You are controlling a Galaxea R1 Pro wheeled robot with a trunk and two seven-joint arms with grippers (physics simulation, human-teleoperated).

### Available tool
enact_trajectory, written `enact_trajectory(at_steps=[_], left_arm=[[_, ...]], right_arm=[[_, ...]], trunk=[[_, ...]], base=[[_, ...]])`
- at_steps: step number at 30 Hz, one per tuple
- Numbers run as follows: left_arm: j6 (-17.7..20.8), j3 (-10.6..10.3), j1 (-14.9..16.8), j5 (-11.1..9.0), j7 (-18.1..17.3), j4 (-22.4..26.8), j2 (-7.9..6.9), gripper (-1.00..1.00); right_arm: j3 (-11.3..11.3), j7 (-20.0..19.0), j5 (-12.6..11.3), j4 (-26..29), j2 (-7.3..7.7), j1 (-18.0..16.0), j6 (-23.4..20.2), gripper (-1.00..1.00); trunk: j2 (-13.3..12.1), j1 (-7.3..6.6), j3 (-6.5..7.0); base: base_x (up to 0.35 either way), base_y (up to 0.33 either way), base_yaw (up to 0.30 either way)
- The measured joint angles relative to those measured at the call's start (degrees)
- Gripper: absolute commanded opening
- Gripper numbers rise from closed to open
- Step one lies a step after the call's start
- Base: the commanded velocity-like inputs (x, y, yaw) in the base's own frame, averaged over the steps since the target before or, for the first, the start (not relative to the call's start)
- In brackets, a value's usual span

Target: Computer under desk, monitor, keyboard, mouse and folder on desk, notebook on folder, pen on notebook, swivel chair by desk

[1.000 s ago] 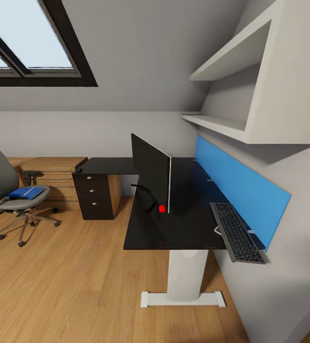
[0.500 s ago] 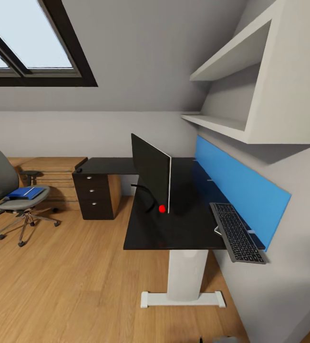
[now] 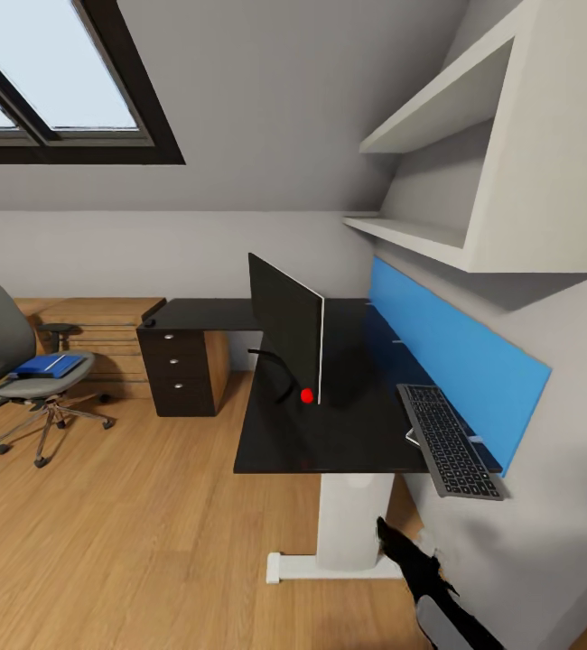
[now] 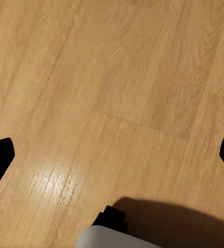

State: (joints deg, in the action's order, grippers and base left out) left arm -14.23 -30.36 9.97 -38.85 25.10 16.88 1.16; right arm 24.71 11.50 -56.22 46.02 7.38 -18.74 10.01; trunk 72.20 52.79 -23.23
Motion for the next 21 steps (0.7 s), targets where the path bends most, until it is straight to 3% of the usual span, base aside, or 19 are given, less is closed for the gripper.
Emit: enact_trajectory(at_steps=[7,9,12,13,16,21], left_arm=[[-0.07,0.04,0.00,-0.10,0.06,0.07,0.00,1.00],[-0.08,0.19,0.00,-0.19,0.09,0.26,-0.05,1.00],[-0.06,0.31,0.00,-0.26,0.13,0.43,-0.07,1.00],[-0.03,0.40,-0.01,-0.29,0.16,0.60,-0.03,1.00],[0.00,0.44,0.00,-0.33,0.18,0.68,0.00,1.00],[0.01,0.44,0.00,-0.34,0.18,0.70,0.00,1.00]], right_arm=[[-9.34,-4.91,-13.98,4.13,2.17,-0.04,-10.40,1.00],[-16.49,-7.99,-18.60,4.83,3.20,-0.05,-17.06,1.00],[-21.55,-10.17,-20.48,5.01,3.69,-0.04,-21.52,1.00],[-25.41,-11.57,-21.75,5.09,4.93,-0.06,-24.51,1.00],[-28.72,-12.41,-22.76,4.95,7.46,-0.04,-26.37,1.00],[-32.91,-12.60,-22.94,3.55,8.07,-0.04,-26.77,1.00]], trunk=[[0.00,0.00,0.00],[0.00,0.00,0.00],[0.00,0.00,0.00],[0.00,0.00,0.00],[0.00,0.00,0.00],[0.00,0.00,0.00]], base=[[0.000,0.000,0.000],[0.000,0.000,0.000],[0.000,0.000,0.000],[0.000,0.000,0.000],[0.000,0.000,0.000],[0.000,0.000,0.000]])
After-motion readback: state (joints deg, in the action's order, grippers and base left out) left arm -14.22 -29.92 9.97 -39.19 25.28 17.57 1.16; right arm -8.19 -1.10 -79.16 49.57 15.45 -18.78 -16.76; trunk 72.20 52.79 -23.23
